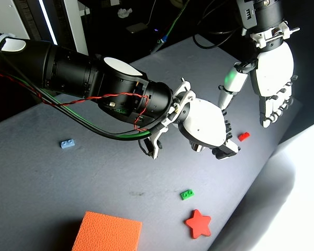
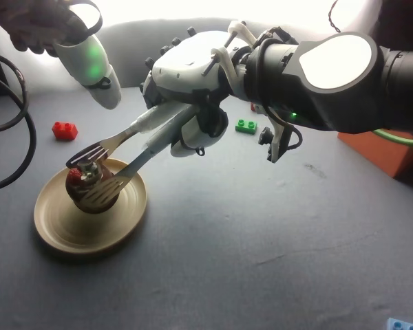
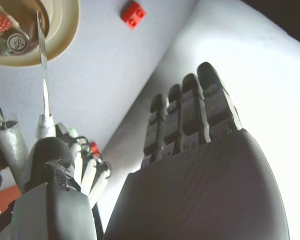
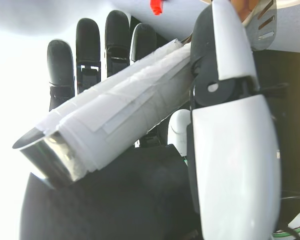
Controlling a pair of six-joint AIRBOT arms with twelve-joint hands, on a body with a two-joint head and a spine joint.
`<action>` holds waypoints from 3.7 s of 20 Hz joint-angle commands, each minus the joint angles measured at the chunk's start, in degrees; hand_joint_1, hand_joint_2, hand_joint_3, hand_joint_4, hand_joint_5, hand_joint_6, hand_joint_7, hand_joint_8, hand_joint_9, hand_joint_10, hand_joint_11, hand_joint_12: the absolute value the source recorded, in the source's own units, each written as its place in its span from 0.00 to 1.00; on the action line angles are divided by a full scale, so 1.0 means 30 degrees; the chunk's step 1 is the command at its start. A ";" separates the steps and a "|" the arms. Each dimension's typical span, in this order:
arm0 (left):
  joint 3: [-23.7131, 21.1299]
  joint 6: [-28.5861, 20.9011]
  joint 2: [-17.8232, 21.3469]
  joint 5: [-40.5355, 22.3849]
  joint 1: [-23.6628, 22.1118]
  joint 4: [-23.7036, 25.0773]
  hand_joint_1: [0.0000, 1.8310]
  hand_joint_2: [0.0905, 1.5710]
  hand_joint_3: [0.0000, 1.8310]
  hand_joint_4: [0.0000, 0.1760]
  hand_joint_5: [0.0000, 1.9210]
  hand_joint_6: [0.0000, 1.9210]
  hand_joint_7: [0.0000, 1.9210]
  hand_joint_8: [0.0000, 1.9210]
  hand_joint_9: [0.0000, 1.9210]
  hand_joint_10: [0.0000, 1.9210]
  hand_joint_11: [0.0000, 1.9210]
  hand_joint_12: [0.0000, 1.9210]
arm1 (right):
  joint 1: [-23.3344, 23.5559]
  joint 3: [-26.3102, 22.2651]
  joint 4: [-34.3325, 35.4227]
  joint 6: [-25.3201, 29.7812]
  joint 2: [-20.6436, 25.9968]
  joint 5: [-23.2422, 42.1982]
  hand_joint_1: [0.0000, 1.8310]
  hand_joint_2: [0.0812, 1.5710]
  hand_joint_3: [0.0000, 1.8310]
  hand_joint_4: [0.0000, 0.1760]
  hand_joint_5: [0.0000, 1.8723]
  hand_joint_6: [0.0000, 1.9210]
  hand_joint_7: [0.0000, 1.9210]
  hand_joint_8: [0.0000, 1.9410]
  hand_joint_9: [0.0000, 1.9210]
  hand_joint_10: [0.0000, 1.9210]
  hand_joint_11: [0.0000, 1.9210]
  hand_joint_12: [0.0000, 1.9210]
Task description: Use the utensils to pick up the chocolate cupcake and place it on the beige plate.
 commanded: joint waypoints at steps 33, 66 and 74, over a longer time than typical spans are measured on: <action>0.0051 0.0035 0.0121 -0.0413 -0.0221 0.1287 0.20 0.65 0.00 0.00 0.06 0.00 0.05 0.00 0.05 0.00 0.00 0.17 | 0.1029 -0.3672 -0.0193 -0.0177 0.3529 -0.0231 0.58 0.71 0.00 0.00 0.43 0.02 0.46 0.00 0.32 0.27 0.15 0.70; 0.0038 0.0033 0.0136 -0.0348 -0.0220 0.1331 0.21 0.65 0.00 0.00 0.07 0.00 0.05 0.00 0.05 0.00 0.00 0.18 | -0.8113 -0.9195 -1.8419 1.7766 0.9352 -0.8682 0.57 0.72 0.00 0.00 0.41 0.07 0.46 0.00 0.33 0.27 0.14 0.71; 0.0040 0.0027 0.0136 -0.0346 -0.0220 0.1329 0.20 0.65 0.00 0.00 0.06 0.00 0.05 0.00 0.05 0.00 0.00 0.16 | -0.8571 -0.8905 -1.9257 1.8500 0.9514 -0.8201 0.50 0.69 0.00 0.00 0.27 0.00 0.24 0.00 0.22 0.05 0.01 0.61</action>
